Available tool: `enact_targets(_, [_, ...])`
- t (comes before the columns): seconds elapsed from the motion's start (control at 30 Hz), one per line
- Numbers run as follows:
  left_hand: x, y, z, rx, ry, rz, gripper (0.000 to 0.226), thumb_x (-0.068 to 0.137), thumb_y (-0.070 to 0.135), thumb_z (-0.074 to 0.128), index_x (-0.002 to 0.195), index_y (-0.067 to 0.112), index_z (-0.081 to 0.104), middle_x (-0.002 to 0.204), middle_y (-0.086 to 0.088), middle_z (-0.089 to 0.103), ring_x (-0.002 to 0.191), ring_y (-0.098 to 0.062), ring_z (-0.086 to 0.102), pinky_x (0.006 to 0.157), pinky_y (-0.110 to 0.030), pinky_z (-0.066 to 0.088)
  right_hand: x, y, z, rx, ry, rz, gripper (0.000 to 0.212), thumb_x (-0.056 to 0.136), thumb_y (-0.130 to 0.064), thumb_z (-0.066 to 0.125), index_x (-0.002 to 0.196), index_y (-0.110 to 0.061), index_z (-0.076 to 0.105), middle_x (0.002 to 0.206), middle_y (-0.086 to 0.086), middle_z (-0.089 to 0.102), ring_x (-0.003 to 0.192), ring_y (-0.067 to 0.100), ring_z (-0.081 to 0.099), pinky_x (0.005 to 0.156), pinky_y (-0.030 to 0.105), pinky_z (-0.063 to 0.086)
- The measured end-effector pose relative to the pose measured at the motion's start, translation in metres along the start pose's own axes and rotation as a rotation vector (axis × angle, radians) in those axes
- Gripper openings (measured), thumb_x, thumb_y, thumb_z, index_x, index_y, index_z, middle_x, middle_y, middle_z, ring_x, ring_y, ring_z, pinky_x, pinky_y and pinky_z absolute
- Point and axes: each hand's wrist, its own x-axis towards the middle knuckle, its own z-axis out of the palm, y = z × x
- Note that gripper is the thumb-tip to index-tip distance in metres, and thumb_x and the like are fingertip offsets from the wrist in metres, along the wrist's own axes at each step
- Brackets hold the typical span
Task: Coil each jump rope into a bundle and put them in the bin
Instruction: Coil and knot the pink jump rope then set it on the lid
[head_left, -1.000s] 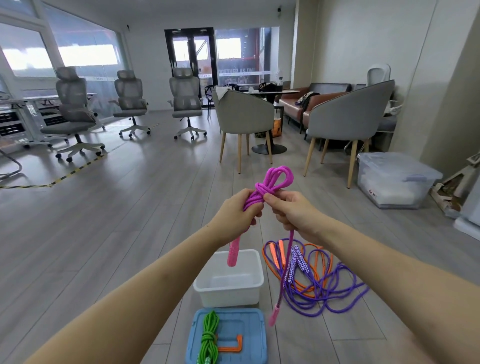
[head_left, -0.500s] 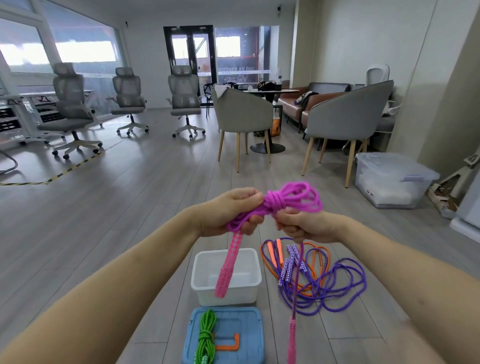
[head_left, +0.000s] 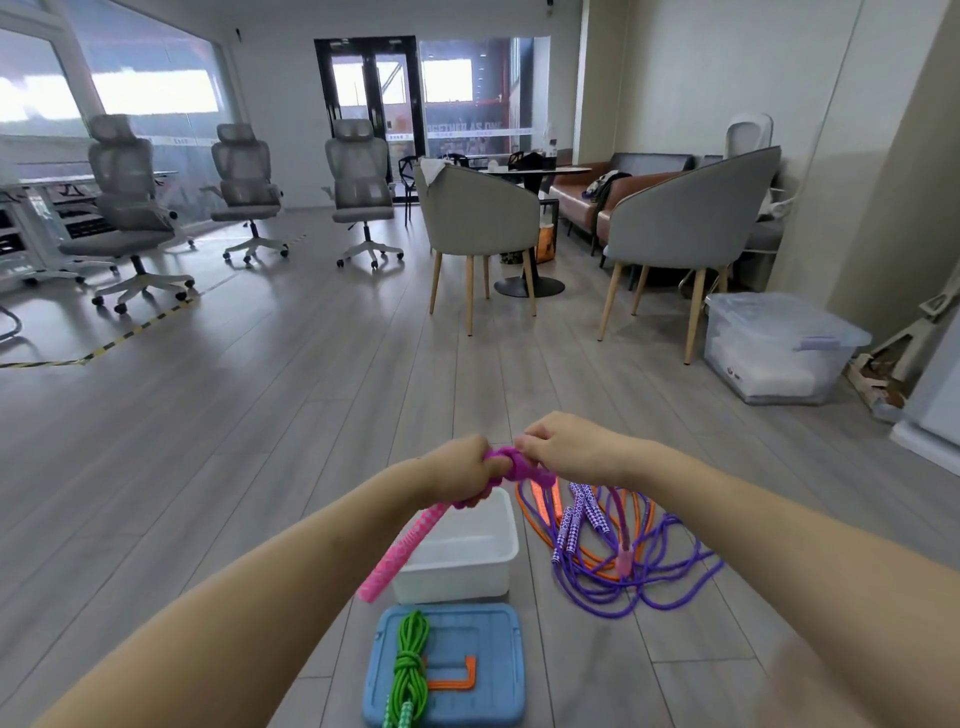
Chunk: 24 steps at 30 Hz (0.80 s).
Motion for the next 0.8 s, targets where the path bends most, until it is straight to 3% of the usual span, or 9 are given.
enact_targets(0.13, [0.007, 0.003, -0.008, -0.309, 0.164, -0.018, 0.028, 0.107, 0.024, 0.046, 0.086, 0.007, 0.056, 0.068, -0.008, 0.054, 0.052, -0.018, 0.047, 0.055, -0.030, 0.041, -0.004, 0.002, -0.004, 0.192, 0.050, 0.029, 0.034, 0.107, -0.022, 0.043, 0.082, -0.012, 0.063, 0.061, -0.003, 0.045, 0.048, 0.009, 0.037, 0.045, 0.019, 0.030])
enact_targets(0.2, [0.006, 0.007, -0.013, -0.478, 0.168, -0.016, 0.029, 0.108, 0.026, 0.046, 0.094, 0.004, 0.058, 0.066, -0.006, 0.053, 0.052, -0.015, 0.047, 0.053, -0.028, 0.041, -0.006, 0.006, -0.006, 0.341, 0.013, 0.046, 0.035, 0.110, -0.024, 0.039, 0.084, -0.011, 0.059, 0.056, -0.005, 0.040, 0.043, 0.008, 0.032, 0.043, 0.022, 0.026])
enact_targets(0.33, [-0.002, 0.023, -0.027, -0.752, 0.094, 0.013, 0.033, 0.109, 0.030, 0.046, 0.108, 0.001, 0.060, 0.067, -0.002, 0.055, 0.055, -0.012, 0.049, 0.056, -0.024, 0.043, -0.009, 0.019, -0.011, 0.618, -0.123, 0.023, 0.036, 0.112, -0.034, 0.037, 0.084, -0.016, 0.049, 0.058, -0.004, 0.028, 0.048, 0.011, 0.021, 0.046, 0.025, 0.018])
enact_targets(0.47, [-0.014, 0.030, -0.044, -0.971, -0.084, 0.087, 0.035, 0.109, 0.032, 0.044, 0.121, 0.001, 0.056, 0.072, -0.002, 0.054, 0.059, -0.012, 0.049, 0.059, -0.023, 0.046, -0.009, 0.034, -0.016, 0.880, -0.252, 0.026, 0.032, 0.109, -0.037, 0.044, 0.086, -0.016, 0.051, 0.071, 0.003, 0.020, 0.060, 0.016, 0.016, 0.052, 0.025, 0.023])
enact_targets(0.57, [-0.027, 0.027, -0.052, -0.904, -0.400, 0.188, 0.034, 0.109, 0.030, 0.042, 0.130, 0.005, 0.053, 0.076, -0.004, 0.050, 0.062, -0.013, 0.047, 0.061, -0.023, 0.045, -0.011, 0.042, -0.018, 0.923, -0.403, 0.024, 0.030, 0.103, -0.038, 0.055, 0.080, -0.018, 0.056, 0.074, 0.003, 0.020, 0.064, 0.017, 0.018, 0.059, 0.026, 0.029])
enact_targets(0.67, [-0.036, 0.028, -0.053, -0.774, -0.676, 0.184, 0.029, 0.108, 0.026, 0.040, 0.124, 0.005, 0.051, 0.076, -0.004, 0.050, 0.061, -0.012, 0.047, 0.061, -0.022, 0.043, -0.013, 0.048, -0.022, 0.807, -0.435, 0.100, 0.020, 0.097, -0.027, 0.066, 0.081, -0.017, 0.060, 0.069, -0.003, 0.042, 0.057, 0.011, 0.041, 0.057, 0.022, 0.042])
enact_targets(0.73, [-0.038, 0.028, -0.046, -0.590, -0.759, 0.120, 0.024, 0.109, 0.025, 0.041, 0.119, 0.005, 0.048, 0.077, -0.003, 0.052, 0.062, -0.010, 0.050, 0.061, -0.021, 0.045, -0.012, 0.046, -0.023, 0.641, -0.397, 0.117, 0.013, 0.095, -0.019, 0.069, 0.085, -0.012, 0.065, 0.070, 0.000, 0.055, 0.056, 0.010, 0.052, 0.052, 0.021, 0.045])
enact_targets(0.8, [-0.035, 0.025, -0.033, -0.359, -0.708, 0.022, 0.023, 0.109, 0.026, 0.045, 0.117, 0.005, 0.048, 0.079, -0.004, 0.054, 0.064, -0.011, 0.052, 0.060, -0.021, 0.048, -0.006, 0.039, -0.019, 0.443, -0.396, 0.092, 0.025, 0.094, -0.032, 0.073, 0.082, -0.012, 0.066, 0.063, -0.002, 0.051, 0.052, 0.011, 0.042, 0.048, 0.023, 0.033])
